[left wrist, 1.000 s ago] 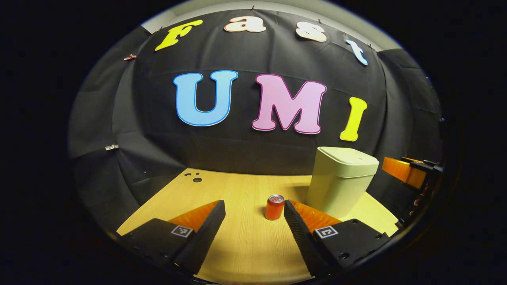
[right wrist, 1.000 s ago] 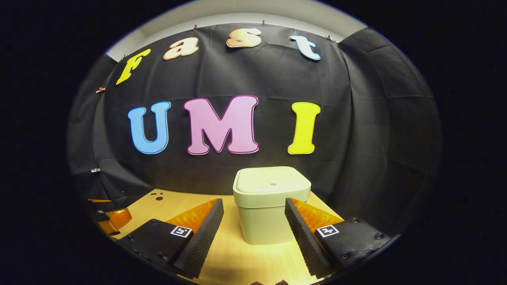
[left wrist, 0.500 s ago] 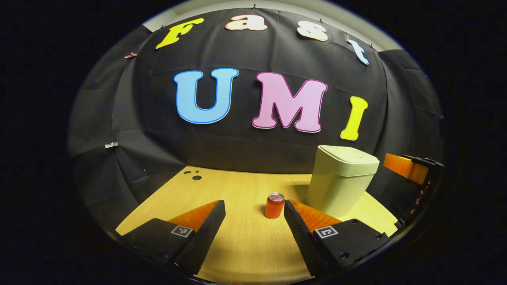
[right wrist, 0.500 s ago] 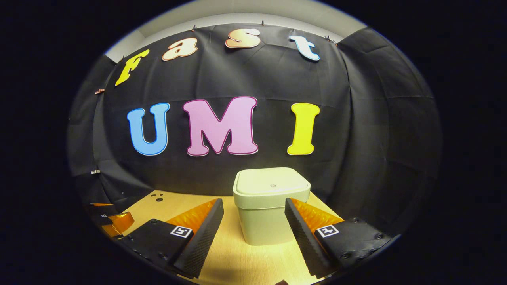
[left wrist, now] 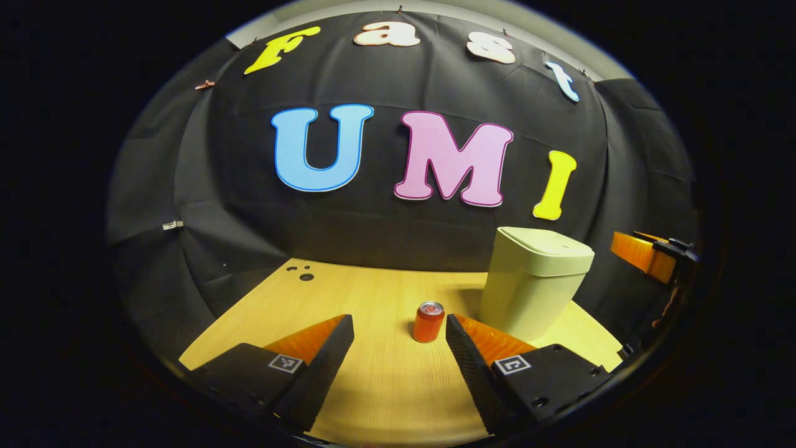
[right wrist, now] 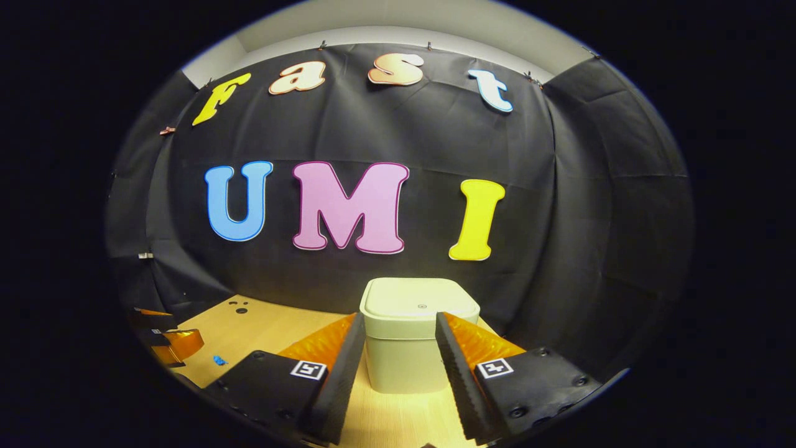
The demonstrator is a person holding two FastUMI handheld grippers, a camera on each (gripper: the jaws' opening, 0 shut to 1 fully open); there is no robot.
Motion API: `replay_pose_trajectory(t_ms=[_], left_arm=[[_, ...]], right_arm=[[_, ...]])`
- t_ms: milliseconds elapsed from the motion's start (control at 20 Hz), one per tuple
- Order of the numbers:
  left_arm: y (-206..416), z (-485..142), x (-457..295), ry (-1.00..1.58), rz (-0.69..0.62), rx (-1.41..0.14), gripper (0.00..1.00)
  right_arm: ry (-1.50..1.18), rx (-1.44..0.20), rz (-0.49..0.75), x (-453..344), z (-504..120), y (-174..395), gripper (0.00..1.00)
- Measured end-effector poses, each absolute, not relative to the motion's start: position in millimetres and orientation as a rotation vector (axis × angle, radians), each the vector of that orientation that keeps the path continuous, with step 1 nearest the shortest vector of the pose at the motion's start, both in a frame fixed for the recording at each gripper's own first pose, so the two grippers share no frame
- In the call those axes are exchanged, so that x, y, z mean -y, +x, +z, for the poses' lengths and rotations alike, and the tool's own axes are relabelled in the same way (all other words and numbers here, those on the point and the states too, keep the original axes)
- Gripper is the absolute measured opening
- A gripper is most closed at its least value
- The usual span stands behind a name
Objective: Press the lid of the desktop garbage bin to open it, pick up the crumpled paper on the desktop and throw it into the bin, then pick up the pop can on the desktop and drop it into the bin, and finally close the garbage bin lid.
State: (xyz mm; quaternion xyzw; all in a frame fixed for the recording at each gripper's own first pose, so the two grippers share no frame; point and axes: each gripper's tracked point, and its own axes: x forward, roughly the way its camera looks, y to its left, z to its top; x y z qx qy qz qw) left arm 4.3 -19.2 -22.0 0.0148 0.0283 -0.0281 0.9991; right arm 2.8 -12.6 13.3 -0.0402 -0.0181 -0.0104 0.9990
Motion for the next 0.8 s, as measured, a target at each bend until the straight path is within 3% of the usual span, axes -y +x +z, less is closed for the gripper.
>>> replay_pose_trajectory(t_ms=[150, 250, 300, 350, 400, 450, 600, 650, 700, 800], left_arm=[[4.0, -23.2, 22.7, 0.035, -0.063, -0.057, 0.96], [3.2, -24.1, 22.5, 0.027, -0.060, -0.064, 0.96], [2.3, -23.1, 22.3, 0.025, -0.056, -0.062, 0.96], [2.5, -22.8, 21.7, 0.024, -0.052, -0.060, 0.96], [1.8, -23.3, 20.9, 0.023, -0.048, -0.062, 0.96], [1.1, -24.6, 20.4, 0.021, -0.045, -0.065, 0.96], [-1.2, -27.5, 18.5, 0.021, -0.032, -0.074, 0.96], [-1.5, -30.1, 16.8, 0.027, -0.025, -0.080, 0.96], [-1.8, -30.9, 14.6, 0.032, -0.019, -0.083, 0.96], [-3.3, -31.0, 15.2, 0.033, -0.016, -0.085, 0.96]], right_arm=[[-0.095, 0.036, 0.010, 4.8, 15.3, 4.9, 0.46], [-0.107, 0.029, 0.023, 1.9, 14.2, 7.4, 0.45], [-0.107, 0.026, 0.022, 4.7, 14.6, 7.3, 0.40], [-0.100, 0.027, 0.023, 5.2, 15.0, 7.4, 0.24], [-0.094, 0.026, 0.024, 3.9, 15.2, 7.6, 0.21], [-0.089, 0.025, 0.031, 3.6, 14.7, 9.9, 0.10], [-0.086, 0.016, 0.078, -6.3, 13.5, 7.6, 0.09], [-0.080, 0.016, 0.099, -7.9, 15.0, 8.7, 0.02], [-0.082, 0.010, 0.121, -11.3, 10.3, 5.9, 0.07], [-0.082, 0.000, 0.150, -15.4, 9.5, 7.9, 0.05]])
